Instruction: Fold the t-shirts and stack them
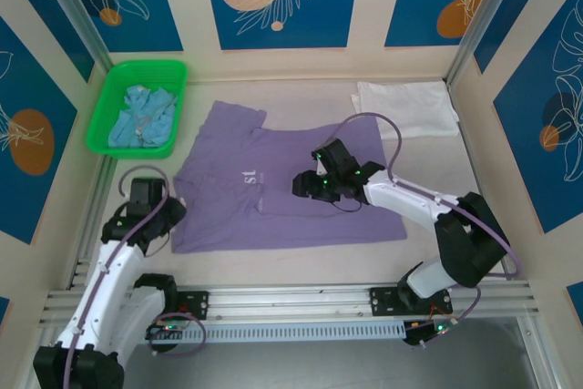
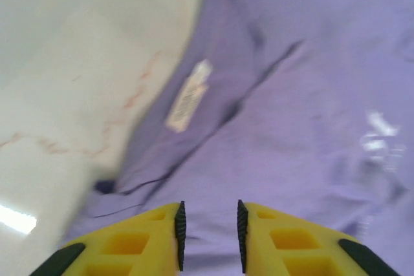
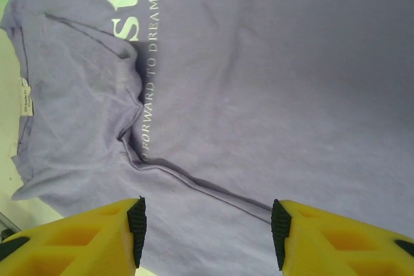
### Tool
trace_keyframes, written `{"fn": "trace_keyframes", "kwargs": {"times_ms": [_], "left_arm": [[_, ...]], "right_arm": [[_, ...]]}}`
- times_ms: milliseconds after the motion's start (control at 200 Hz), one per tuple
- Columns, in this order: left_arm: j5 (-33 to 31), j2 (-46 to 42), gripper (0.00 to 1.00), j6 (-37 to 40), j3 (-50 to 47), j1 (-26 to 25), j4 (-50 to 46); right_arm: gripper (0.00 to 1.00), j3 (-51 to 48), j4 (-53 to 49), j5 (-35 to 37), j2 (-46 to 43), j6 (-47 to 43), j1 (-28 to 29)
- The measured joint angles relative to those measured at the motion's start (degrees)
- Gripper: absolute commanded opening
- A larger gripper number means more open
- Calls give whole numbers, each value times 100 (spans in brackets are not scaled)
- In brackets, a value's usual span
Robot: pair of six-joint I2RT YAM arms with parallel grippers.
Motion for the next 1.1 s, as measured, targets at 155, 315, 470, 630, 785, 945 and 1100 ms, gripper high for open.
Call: {"fn": "trace_keyframes", "kwargs": {"times_ms": [155,315,470,630,785,945,1100], "left_arm": [[466,876,29,398,992,-407,59],[643,1744,23,675,1073,-1836,107],[568,2459,22,557,579,-2588,483],[109,2695,23,306,-129,-2769,636],[-258,2634,24,70,-476,-2809,680],[-457,2328,23,-114,-723,-2846,793],[-695,1937,22,-243,-907,-2918,542]], "right_arm": [[51,-522,46,-17,-264,251,188],[48,-922,28,170,-286,645,599],[43,-1161,-138,459,-258,1097,826],[43,-1180,-319,946,-138,1349,1093],[43,-1296,-389,1231,-136,1550,1355],[42,-1316,-348,1464,-87,1858,1646],[42,-1303,-302,1709,-15,2319,2245]]}}
